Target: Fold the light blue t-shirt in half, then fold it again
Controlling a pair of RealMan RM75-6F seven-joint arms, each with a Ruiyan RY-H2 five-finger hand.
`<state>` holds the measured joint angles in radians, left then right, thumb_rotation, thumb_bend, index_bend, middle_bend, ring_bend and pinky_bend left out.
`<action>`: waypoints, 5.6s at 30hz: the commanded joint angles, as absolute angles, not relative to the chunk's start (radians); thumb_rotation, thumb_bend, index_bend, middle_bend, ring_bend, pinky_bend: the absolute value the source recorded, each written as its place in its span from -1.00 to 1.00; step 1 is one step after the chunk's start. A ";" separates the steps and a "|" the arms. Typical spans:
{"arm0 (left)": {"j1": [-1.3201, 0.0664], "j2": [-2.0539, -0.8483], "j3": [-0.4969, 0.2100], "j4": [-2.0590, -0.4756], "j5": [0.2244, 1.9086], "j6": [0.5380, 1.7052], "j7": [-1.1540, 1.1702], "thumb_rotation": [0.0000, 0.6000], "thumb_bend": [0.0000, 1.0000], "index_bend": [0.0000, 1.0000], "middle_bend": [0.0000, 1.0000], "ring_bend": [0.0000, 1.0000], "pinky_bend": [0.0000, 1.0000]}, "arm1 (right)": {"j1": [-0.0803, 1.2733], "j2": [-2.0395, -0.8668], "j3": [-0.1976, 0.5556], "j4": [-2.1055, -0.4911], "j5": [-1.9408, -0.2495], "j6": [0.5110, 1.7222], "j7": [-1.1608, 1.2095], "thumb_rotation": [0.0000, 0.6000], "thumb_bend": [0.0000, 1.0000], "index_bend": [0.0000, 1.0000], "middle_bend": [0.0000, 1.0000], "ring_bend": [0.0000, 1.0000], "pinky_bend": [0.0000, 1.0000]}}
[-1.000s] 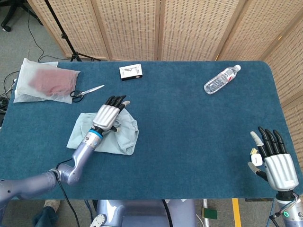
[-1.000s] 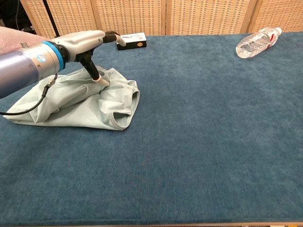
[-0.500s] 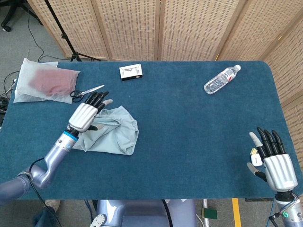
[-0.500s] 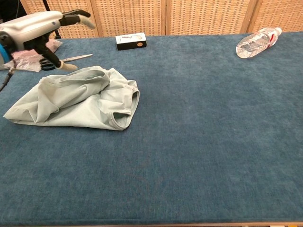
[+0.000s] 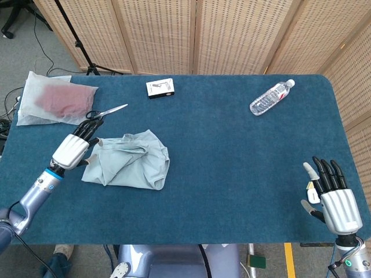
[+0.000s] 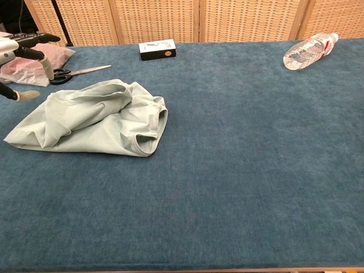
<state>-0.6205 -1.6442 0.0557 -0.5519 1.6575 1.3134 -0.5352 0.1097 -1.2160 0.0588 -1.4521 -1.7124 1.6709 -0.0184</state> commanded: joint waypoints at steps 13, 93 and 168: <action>-0.604 -1.769 0.088 -0.347 1.687 1.338 -0.573 1.00 -0.38 -0.07 -1.00 -1.00 -1.00 | 0.110 -1.218 0.058 -1.451 -1.711 1.669 -0.019 1.00 -1.00 -1.00 -1.00 -1.00 -1.00; -0.636 -1.847 0.213 -0.160 1.807 1.632 -0.283 1.00 0.16 0.37 -1.00 -1.00 -1.00 | 0.107 -1.217 0.051 -1.465 -1.716 1.664 -0.023 1.00 -1.00 -1.00 -1.00 -1.00 -1.00; -0.690 -1.874 0.153 -0.362 1.782 1.839 -0.407 1.00 -1.00 -1.00 -1.00 -1.00 -1.00 | 0.103 -1.220 0.033 -1.476 -1.731 1.645 -0.060 1.00 -1.00 -1.00 -1.00 -1.00 -1.00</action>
